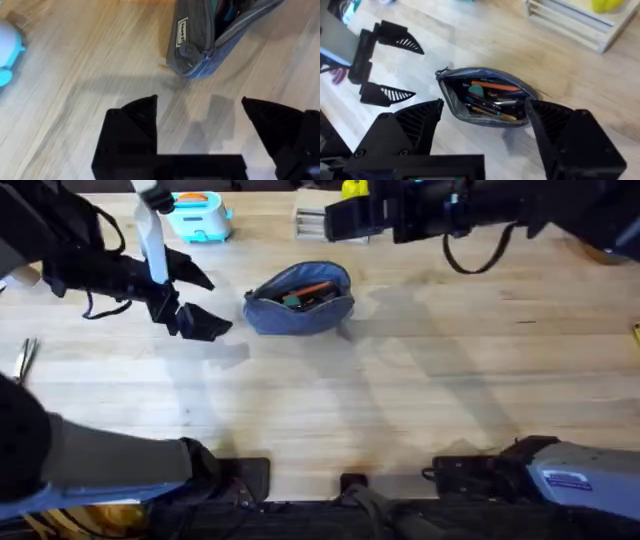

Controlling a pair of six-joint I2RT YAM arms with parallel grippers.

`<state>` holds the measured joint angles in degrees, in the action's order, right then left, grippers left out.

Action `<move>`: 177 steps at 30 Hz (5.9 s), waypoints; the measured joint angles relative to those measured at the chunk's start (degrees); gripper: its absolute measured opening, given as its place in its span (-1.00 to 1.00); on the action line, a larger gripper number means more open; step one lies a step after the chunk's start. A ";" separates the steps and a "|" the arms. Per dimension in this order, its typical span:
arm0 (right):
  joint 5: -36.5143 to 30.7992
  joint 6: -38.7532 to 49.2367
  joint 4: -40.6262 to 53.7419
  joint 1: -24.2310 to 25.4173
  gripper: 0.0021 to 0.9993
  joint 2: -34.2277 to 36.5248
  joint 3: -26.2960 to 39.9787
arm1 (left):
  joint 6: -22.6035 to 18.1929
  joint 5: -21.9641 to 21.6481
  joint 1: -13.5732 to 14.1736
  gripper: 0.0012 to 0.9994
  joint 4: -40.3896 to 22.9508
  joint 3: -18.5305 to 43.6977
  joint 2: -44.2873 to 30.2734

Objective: Unzip the bag, pick up the pens from the table one at a time and place them inside, then zip the bag closed.

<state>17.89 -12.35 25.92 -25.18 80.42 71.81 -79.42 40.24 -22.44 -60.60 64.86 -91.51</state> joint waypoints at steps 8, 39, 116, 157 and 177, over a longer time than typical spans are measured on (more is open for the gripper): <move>0.03 2.33 7.41 -4.51 1.00 8.37 11.15 | -9.72 4.03 -1.10 0.99 -1.74 0.00 -8.63; 0.20 0.12 1.93 -15.62 1.00 31.14 25.86 | -13.28 5.24 -1.72 0.99 -0.63 0.00 -11.62; 1.46 -7.41 -0.01 -19.90 -0.57 41.10 26.30 | -14.53 9.52 -6.84 0.99 1.71 0.00 -14.44; 11.74 2.18 -0.19 -14.06 -0.94 41.03 26.30 | -14.53 15.29 -1.03 0.99 2.78 0.00 -14.53; 11.74 2.16 -0.19 -14.04 -0.95 41.03 26.30 | -14.57 17.85 5.68 0.89 5.09 0.00 -16.97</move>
<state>29.63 -10.19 25.74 -39.22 121.45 98.10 -94.00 58.09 -16.75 -55.51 64.86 -108.49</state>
